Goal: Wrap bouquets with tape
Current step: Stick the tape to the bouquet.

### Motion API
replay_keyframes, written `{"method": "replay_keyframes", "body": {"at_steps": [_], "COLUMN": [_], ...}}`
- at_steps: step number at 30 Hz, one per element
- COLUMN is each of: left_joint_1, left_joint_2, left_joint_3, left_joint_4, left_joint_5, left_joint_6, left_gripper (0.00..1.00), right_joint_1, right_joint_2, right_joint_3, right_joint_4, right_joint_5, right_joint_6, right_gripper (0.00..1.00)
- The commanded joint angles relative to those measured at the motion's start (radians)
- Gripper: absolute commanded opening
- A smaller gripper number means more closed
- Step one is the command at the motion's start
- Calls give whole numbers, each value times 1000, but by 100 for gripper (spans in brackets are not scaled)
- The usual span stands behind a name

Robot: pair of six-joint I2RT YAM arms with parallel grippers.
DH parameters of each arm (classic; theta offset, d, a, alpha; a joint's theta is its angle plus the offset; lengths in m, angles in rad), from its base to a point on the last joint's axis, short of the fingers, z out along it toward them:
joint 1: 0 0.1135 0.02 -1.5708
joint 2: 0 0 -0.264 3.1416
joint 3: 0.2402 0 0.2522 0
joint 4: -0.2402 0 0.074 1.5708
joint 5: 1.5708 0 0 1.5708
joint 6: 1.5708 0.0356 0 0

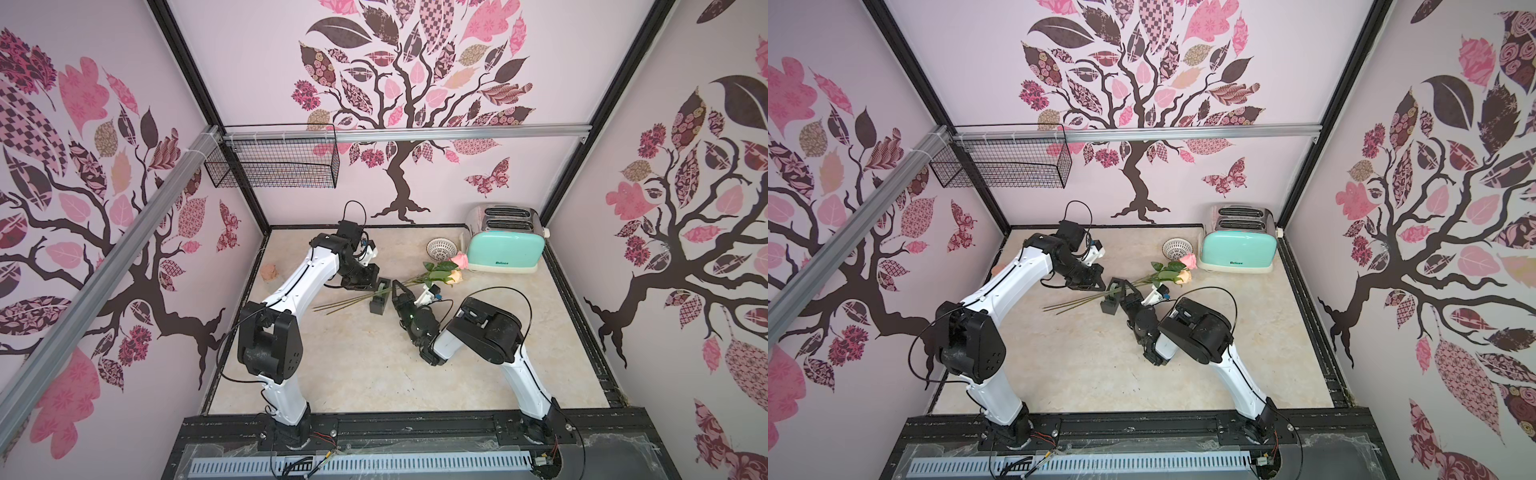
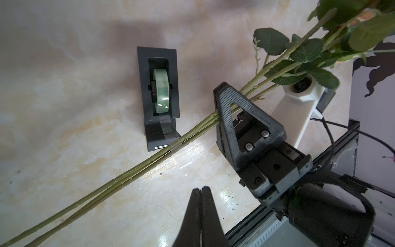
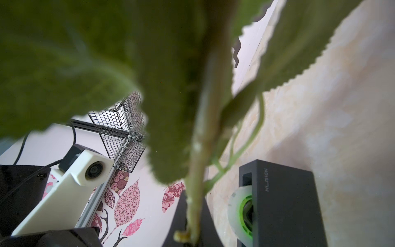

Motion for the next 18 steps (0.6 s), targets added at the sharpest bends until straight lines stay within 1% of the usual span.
{"method": "replay_keyframes", "body": {"at_steps": [1, 3, 4, 5, 6, 7, 9, 10, 12, 14, 16, 18], "left_joint_1": [16, 37, 50, 63, 78, 96, 99, 99, 99, 95, 84, 72], "left_joint_2": [-69, -109, -128, -143, -154, -159, -171, -175, -173, -179, -184, -191], "left_joint_3": [15, -37, -76, -107, -140, -160, -195, -215, -236, -280, -311, -331], "left_joint_4": [24, 125, 187, 237, 289, 316, 349, 368, 362, 394, 407, 421], "left_joint_5": [-137, -186, -176, -136, -66, 0, 77, 92, 103, 114, 107, 74], "left_joint_6": [29, 30, 46, 62, 52, 78, 164, 185, 240, 248, 265, 270], "left_gripper": [0, 0, 0, 0, 1, 5, 10, 14, 17, 26, 28, 27], "right_joint_1": [-21, -30, -34, -37, -38, -38, -39, -41, -47, -54, -64, -73], "right_joint_2": [-15, -28, -33, -40, -48, -55, -65, -70, -80, -93, -100, -97], "right_joint_3": [-9, -21, -25, -28, -33, -38, -45, -52, -60, -70, -75, -72], "right_joint_4": [105, 93, 90, 85, 75, 69, 61, 60, 52, 39, 32, 34], "right_joint_5": [-50, -72, -86, -98, -104, -112, -129, -140, -170, -192, -218, -242], "right_joint_6": [-6, 3, 4, 5, 8, 9, 13, 24, 42, 43, 47, 62], "right_gripper": [0, 0, 0, 0, 0, 0, 0, 0, 0, 0, 0, 0]}}
